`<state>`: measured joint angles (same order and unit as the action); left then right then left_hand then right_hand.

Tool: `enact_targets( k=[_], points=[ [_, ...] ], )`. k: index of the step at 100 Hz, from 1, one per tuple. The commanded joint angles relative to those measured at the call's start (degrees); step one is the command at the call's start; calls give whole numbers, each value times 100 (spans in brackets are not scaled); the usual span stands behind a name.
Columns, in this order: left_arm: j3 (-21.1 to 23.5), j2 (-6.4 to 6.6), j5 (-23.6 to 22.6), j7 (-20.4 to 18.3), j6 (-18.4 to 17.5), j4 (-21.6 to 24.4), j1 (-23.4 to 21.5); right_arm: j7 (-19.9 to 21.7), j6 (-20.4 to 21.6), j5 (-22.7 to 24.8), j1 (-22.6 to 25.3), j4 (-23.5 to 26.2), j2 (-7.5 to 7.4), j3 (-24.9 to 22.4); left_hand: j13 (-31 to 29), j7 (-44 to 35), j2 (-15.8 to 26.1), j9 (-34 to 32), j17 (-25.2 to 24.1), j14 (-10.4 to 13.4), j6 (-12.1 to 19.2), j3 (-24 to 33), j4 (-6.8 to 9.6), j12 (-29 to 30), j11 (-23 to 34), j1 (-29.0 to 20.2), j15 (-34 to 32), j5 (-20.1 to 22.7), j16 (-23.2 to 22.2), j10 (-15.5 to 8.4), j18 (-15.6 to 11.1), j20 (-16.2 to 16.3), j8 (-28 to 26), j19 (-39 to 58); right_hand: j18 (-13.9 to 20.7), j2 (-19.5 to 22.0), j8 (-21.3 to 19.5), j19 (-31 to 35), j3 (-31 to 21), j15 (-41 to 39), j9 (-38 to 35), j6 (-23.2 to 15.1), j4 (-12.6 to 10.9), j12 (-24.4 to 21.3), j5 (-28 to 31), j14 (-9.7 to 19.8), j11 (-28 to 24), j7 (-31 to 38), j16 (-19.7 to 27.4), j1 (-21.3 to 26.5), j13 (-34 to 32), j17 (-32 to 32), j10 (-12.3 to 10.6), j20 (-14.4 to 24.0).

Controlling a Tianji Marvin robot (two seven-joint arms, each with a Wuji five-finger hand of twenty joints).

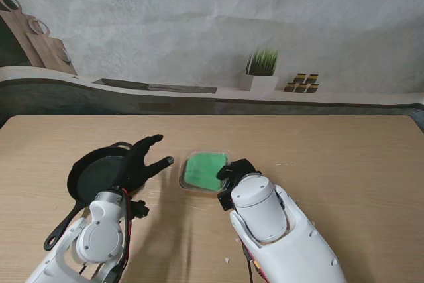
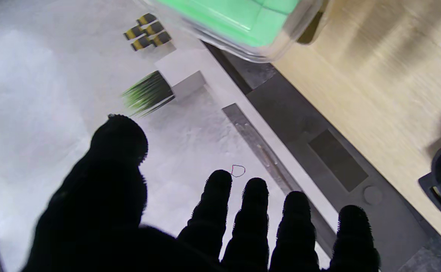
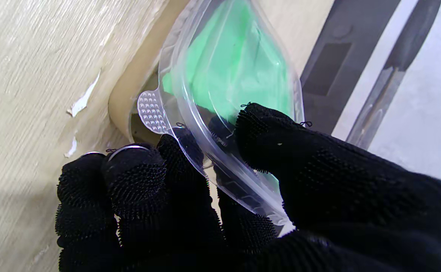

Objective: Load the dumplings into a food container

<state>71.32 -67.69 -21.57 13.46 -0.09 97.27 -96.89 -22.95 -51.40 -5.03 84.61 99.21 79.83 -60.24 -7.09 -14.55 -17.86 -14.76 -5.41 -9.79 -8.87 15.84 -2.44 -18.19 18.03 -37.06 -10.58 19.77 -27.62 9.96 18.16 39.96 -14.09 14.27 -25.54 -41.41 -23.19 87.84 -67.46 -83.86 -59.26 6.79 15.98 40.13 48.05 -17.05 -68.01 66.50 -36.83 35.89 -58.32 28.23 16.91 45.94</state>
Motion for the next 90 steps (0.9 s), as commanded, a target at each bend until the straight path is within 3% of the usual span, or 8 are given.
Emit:
enact_targets(
  k=[1,21,49,65,81,90],
  points=[
    [30,27,-7,-35,-98,136,-145,173,-72,129,38,85,44,9,119,-89,175,144,-40,159,133,-180,175,89,-95,128,130,-33,82,-220,-107,55,46,-208,290,-10,-149,405,-463,-322,-277,-118,130,70,134,-428,-385,104,43,271,-307,5,497,167],
    [99,42,-226,129,-451,167,-432,436,6,-111,-3,159,-69,-57,25,-95,210,56,15,99,81,-231,172,101,-99,141,194,58,78,-180,-36,111,43,-254,277,7,-160,405,-424,-339,-285,-95,127,98,137,-443,-382,100,46,290,-312,2,510,185],
    [87,2,-136,287,-528,125,-543,905,-159,528,-372,-199,-239,202,36,-49,240,63,5,110,32,-268,178,106,-125,110,284,105,67,-166,-41,166,55,-309,251,-40,-152,439,-468,-356,-361,-125,137,142,183,-406,-358,75,77,214,-406,121,482,202],
    [97,14,-171,264,-564,146,-563,845,-282,586,-526,-419,-166,234,21,-30,256,57,7,99,20,-294,178,106,-129,109,321,136,59,-168,-32,194,58,-324,232,44,-127,417,-353,-345,-314,-3,124,156,99,-430,-349,73,89,258,-372,83,516,190],
    [99,9,-115,247,-533,180,-563,853,-416,714,-660,-599,-129,293,17,-12,266,62,22,92,-33,-306,183,106,-136,91,352,166,50,-153,-32,222,60,-325,283,331,25,357,136,-358,-120,156,28,172,-163,-460,-427,145,35,306,-150,-115,487,194],
    [96,9,-98,234,-520,187,-561,1038,-514,889,-764,-671,-197,391,9,1,266,59,24,86,-37,-306,188,103,-135,74,365,183,43,-162,-37,239,62,-323,375,462,117,302,353,-274,46,158,3,155,-362,-398,-453,171,23,262,-10,-254,421,217]
  ],
)
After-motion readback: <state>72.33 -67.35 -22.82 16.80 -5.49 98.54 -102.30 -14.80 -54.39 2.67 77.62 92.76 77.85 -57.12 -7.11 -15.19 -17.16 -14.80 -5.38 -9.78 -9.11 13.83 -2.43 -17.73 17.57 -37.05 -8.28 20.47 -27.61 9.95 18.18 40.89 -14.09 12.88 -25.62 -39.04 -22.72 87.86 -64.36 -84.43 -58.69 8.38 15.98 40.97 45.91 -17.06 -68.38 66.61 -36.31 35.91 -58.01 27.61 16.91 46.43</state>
